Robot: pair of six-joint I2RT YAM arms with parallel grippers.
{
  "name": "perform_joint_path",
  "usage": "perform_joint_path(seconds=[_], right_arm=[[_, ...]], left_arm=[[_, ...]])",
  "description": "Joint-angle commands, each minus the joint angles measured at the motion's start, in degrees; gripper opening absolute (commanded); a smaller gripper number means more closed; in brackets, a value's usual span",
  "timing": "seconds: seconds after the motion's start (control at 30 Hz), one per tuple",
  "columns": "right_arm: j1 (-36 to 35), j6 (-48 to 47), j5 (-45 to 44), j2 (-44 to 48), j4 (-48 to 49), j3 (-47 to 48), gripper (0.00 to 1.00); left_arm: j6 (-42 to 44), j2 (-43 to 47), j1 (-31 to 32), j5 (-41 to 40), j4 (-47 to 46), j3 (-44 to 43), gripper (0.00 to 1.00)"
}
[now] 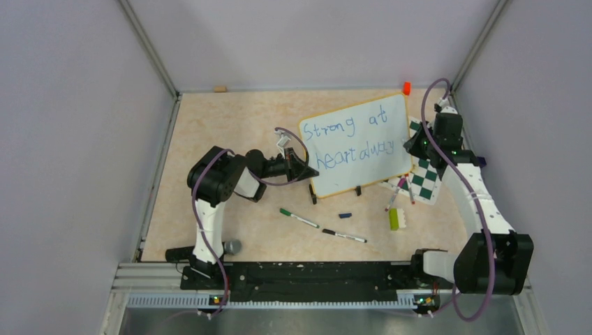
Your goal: Write a sentence on the whiteboard
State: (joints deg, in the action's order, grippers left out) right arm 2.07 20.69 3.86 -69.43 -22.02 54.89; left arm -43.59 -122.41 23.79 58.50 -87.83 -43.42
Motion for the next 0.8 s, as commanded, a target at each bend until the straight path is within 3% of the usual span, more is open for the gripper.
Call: perform_joint_path(seconds=[0.0,0.77], right_arm=[[0.7,0.6,2.4,-0.8,2.9,3.5,0.00],[0.7,0.2,7.2,-2.3,4.3,2.0,0.00]], left_arm=[[1.7,-1.0,1.3,7.2,-5.0,-0.5,0.00],[1.7,-0.9,1.3,7.3,-5.0,-0.5,0.00]])
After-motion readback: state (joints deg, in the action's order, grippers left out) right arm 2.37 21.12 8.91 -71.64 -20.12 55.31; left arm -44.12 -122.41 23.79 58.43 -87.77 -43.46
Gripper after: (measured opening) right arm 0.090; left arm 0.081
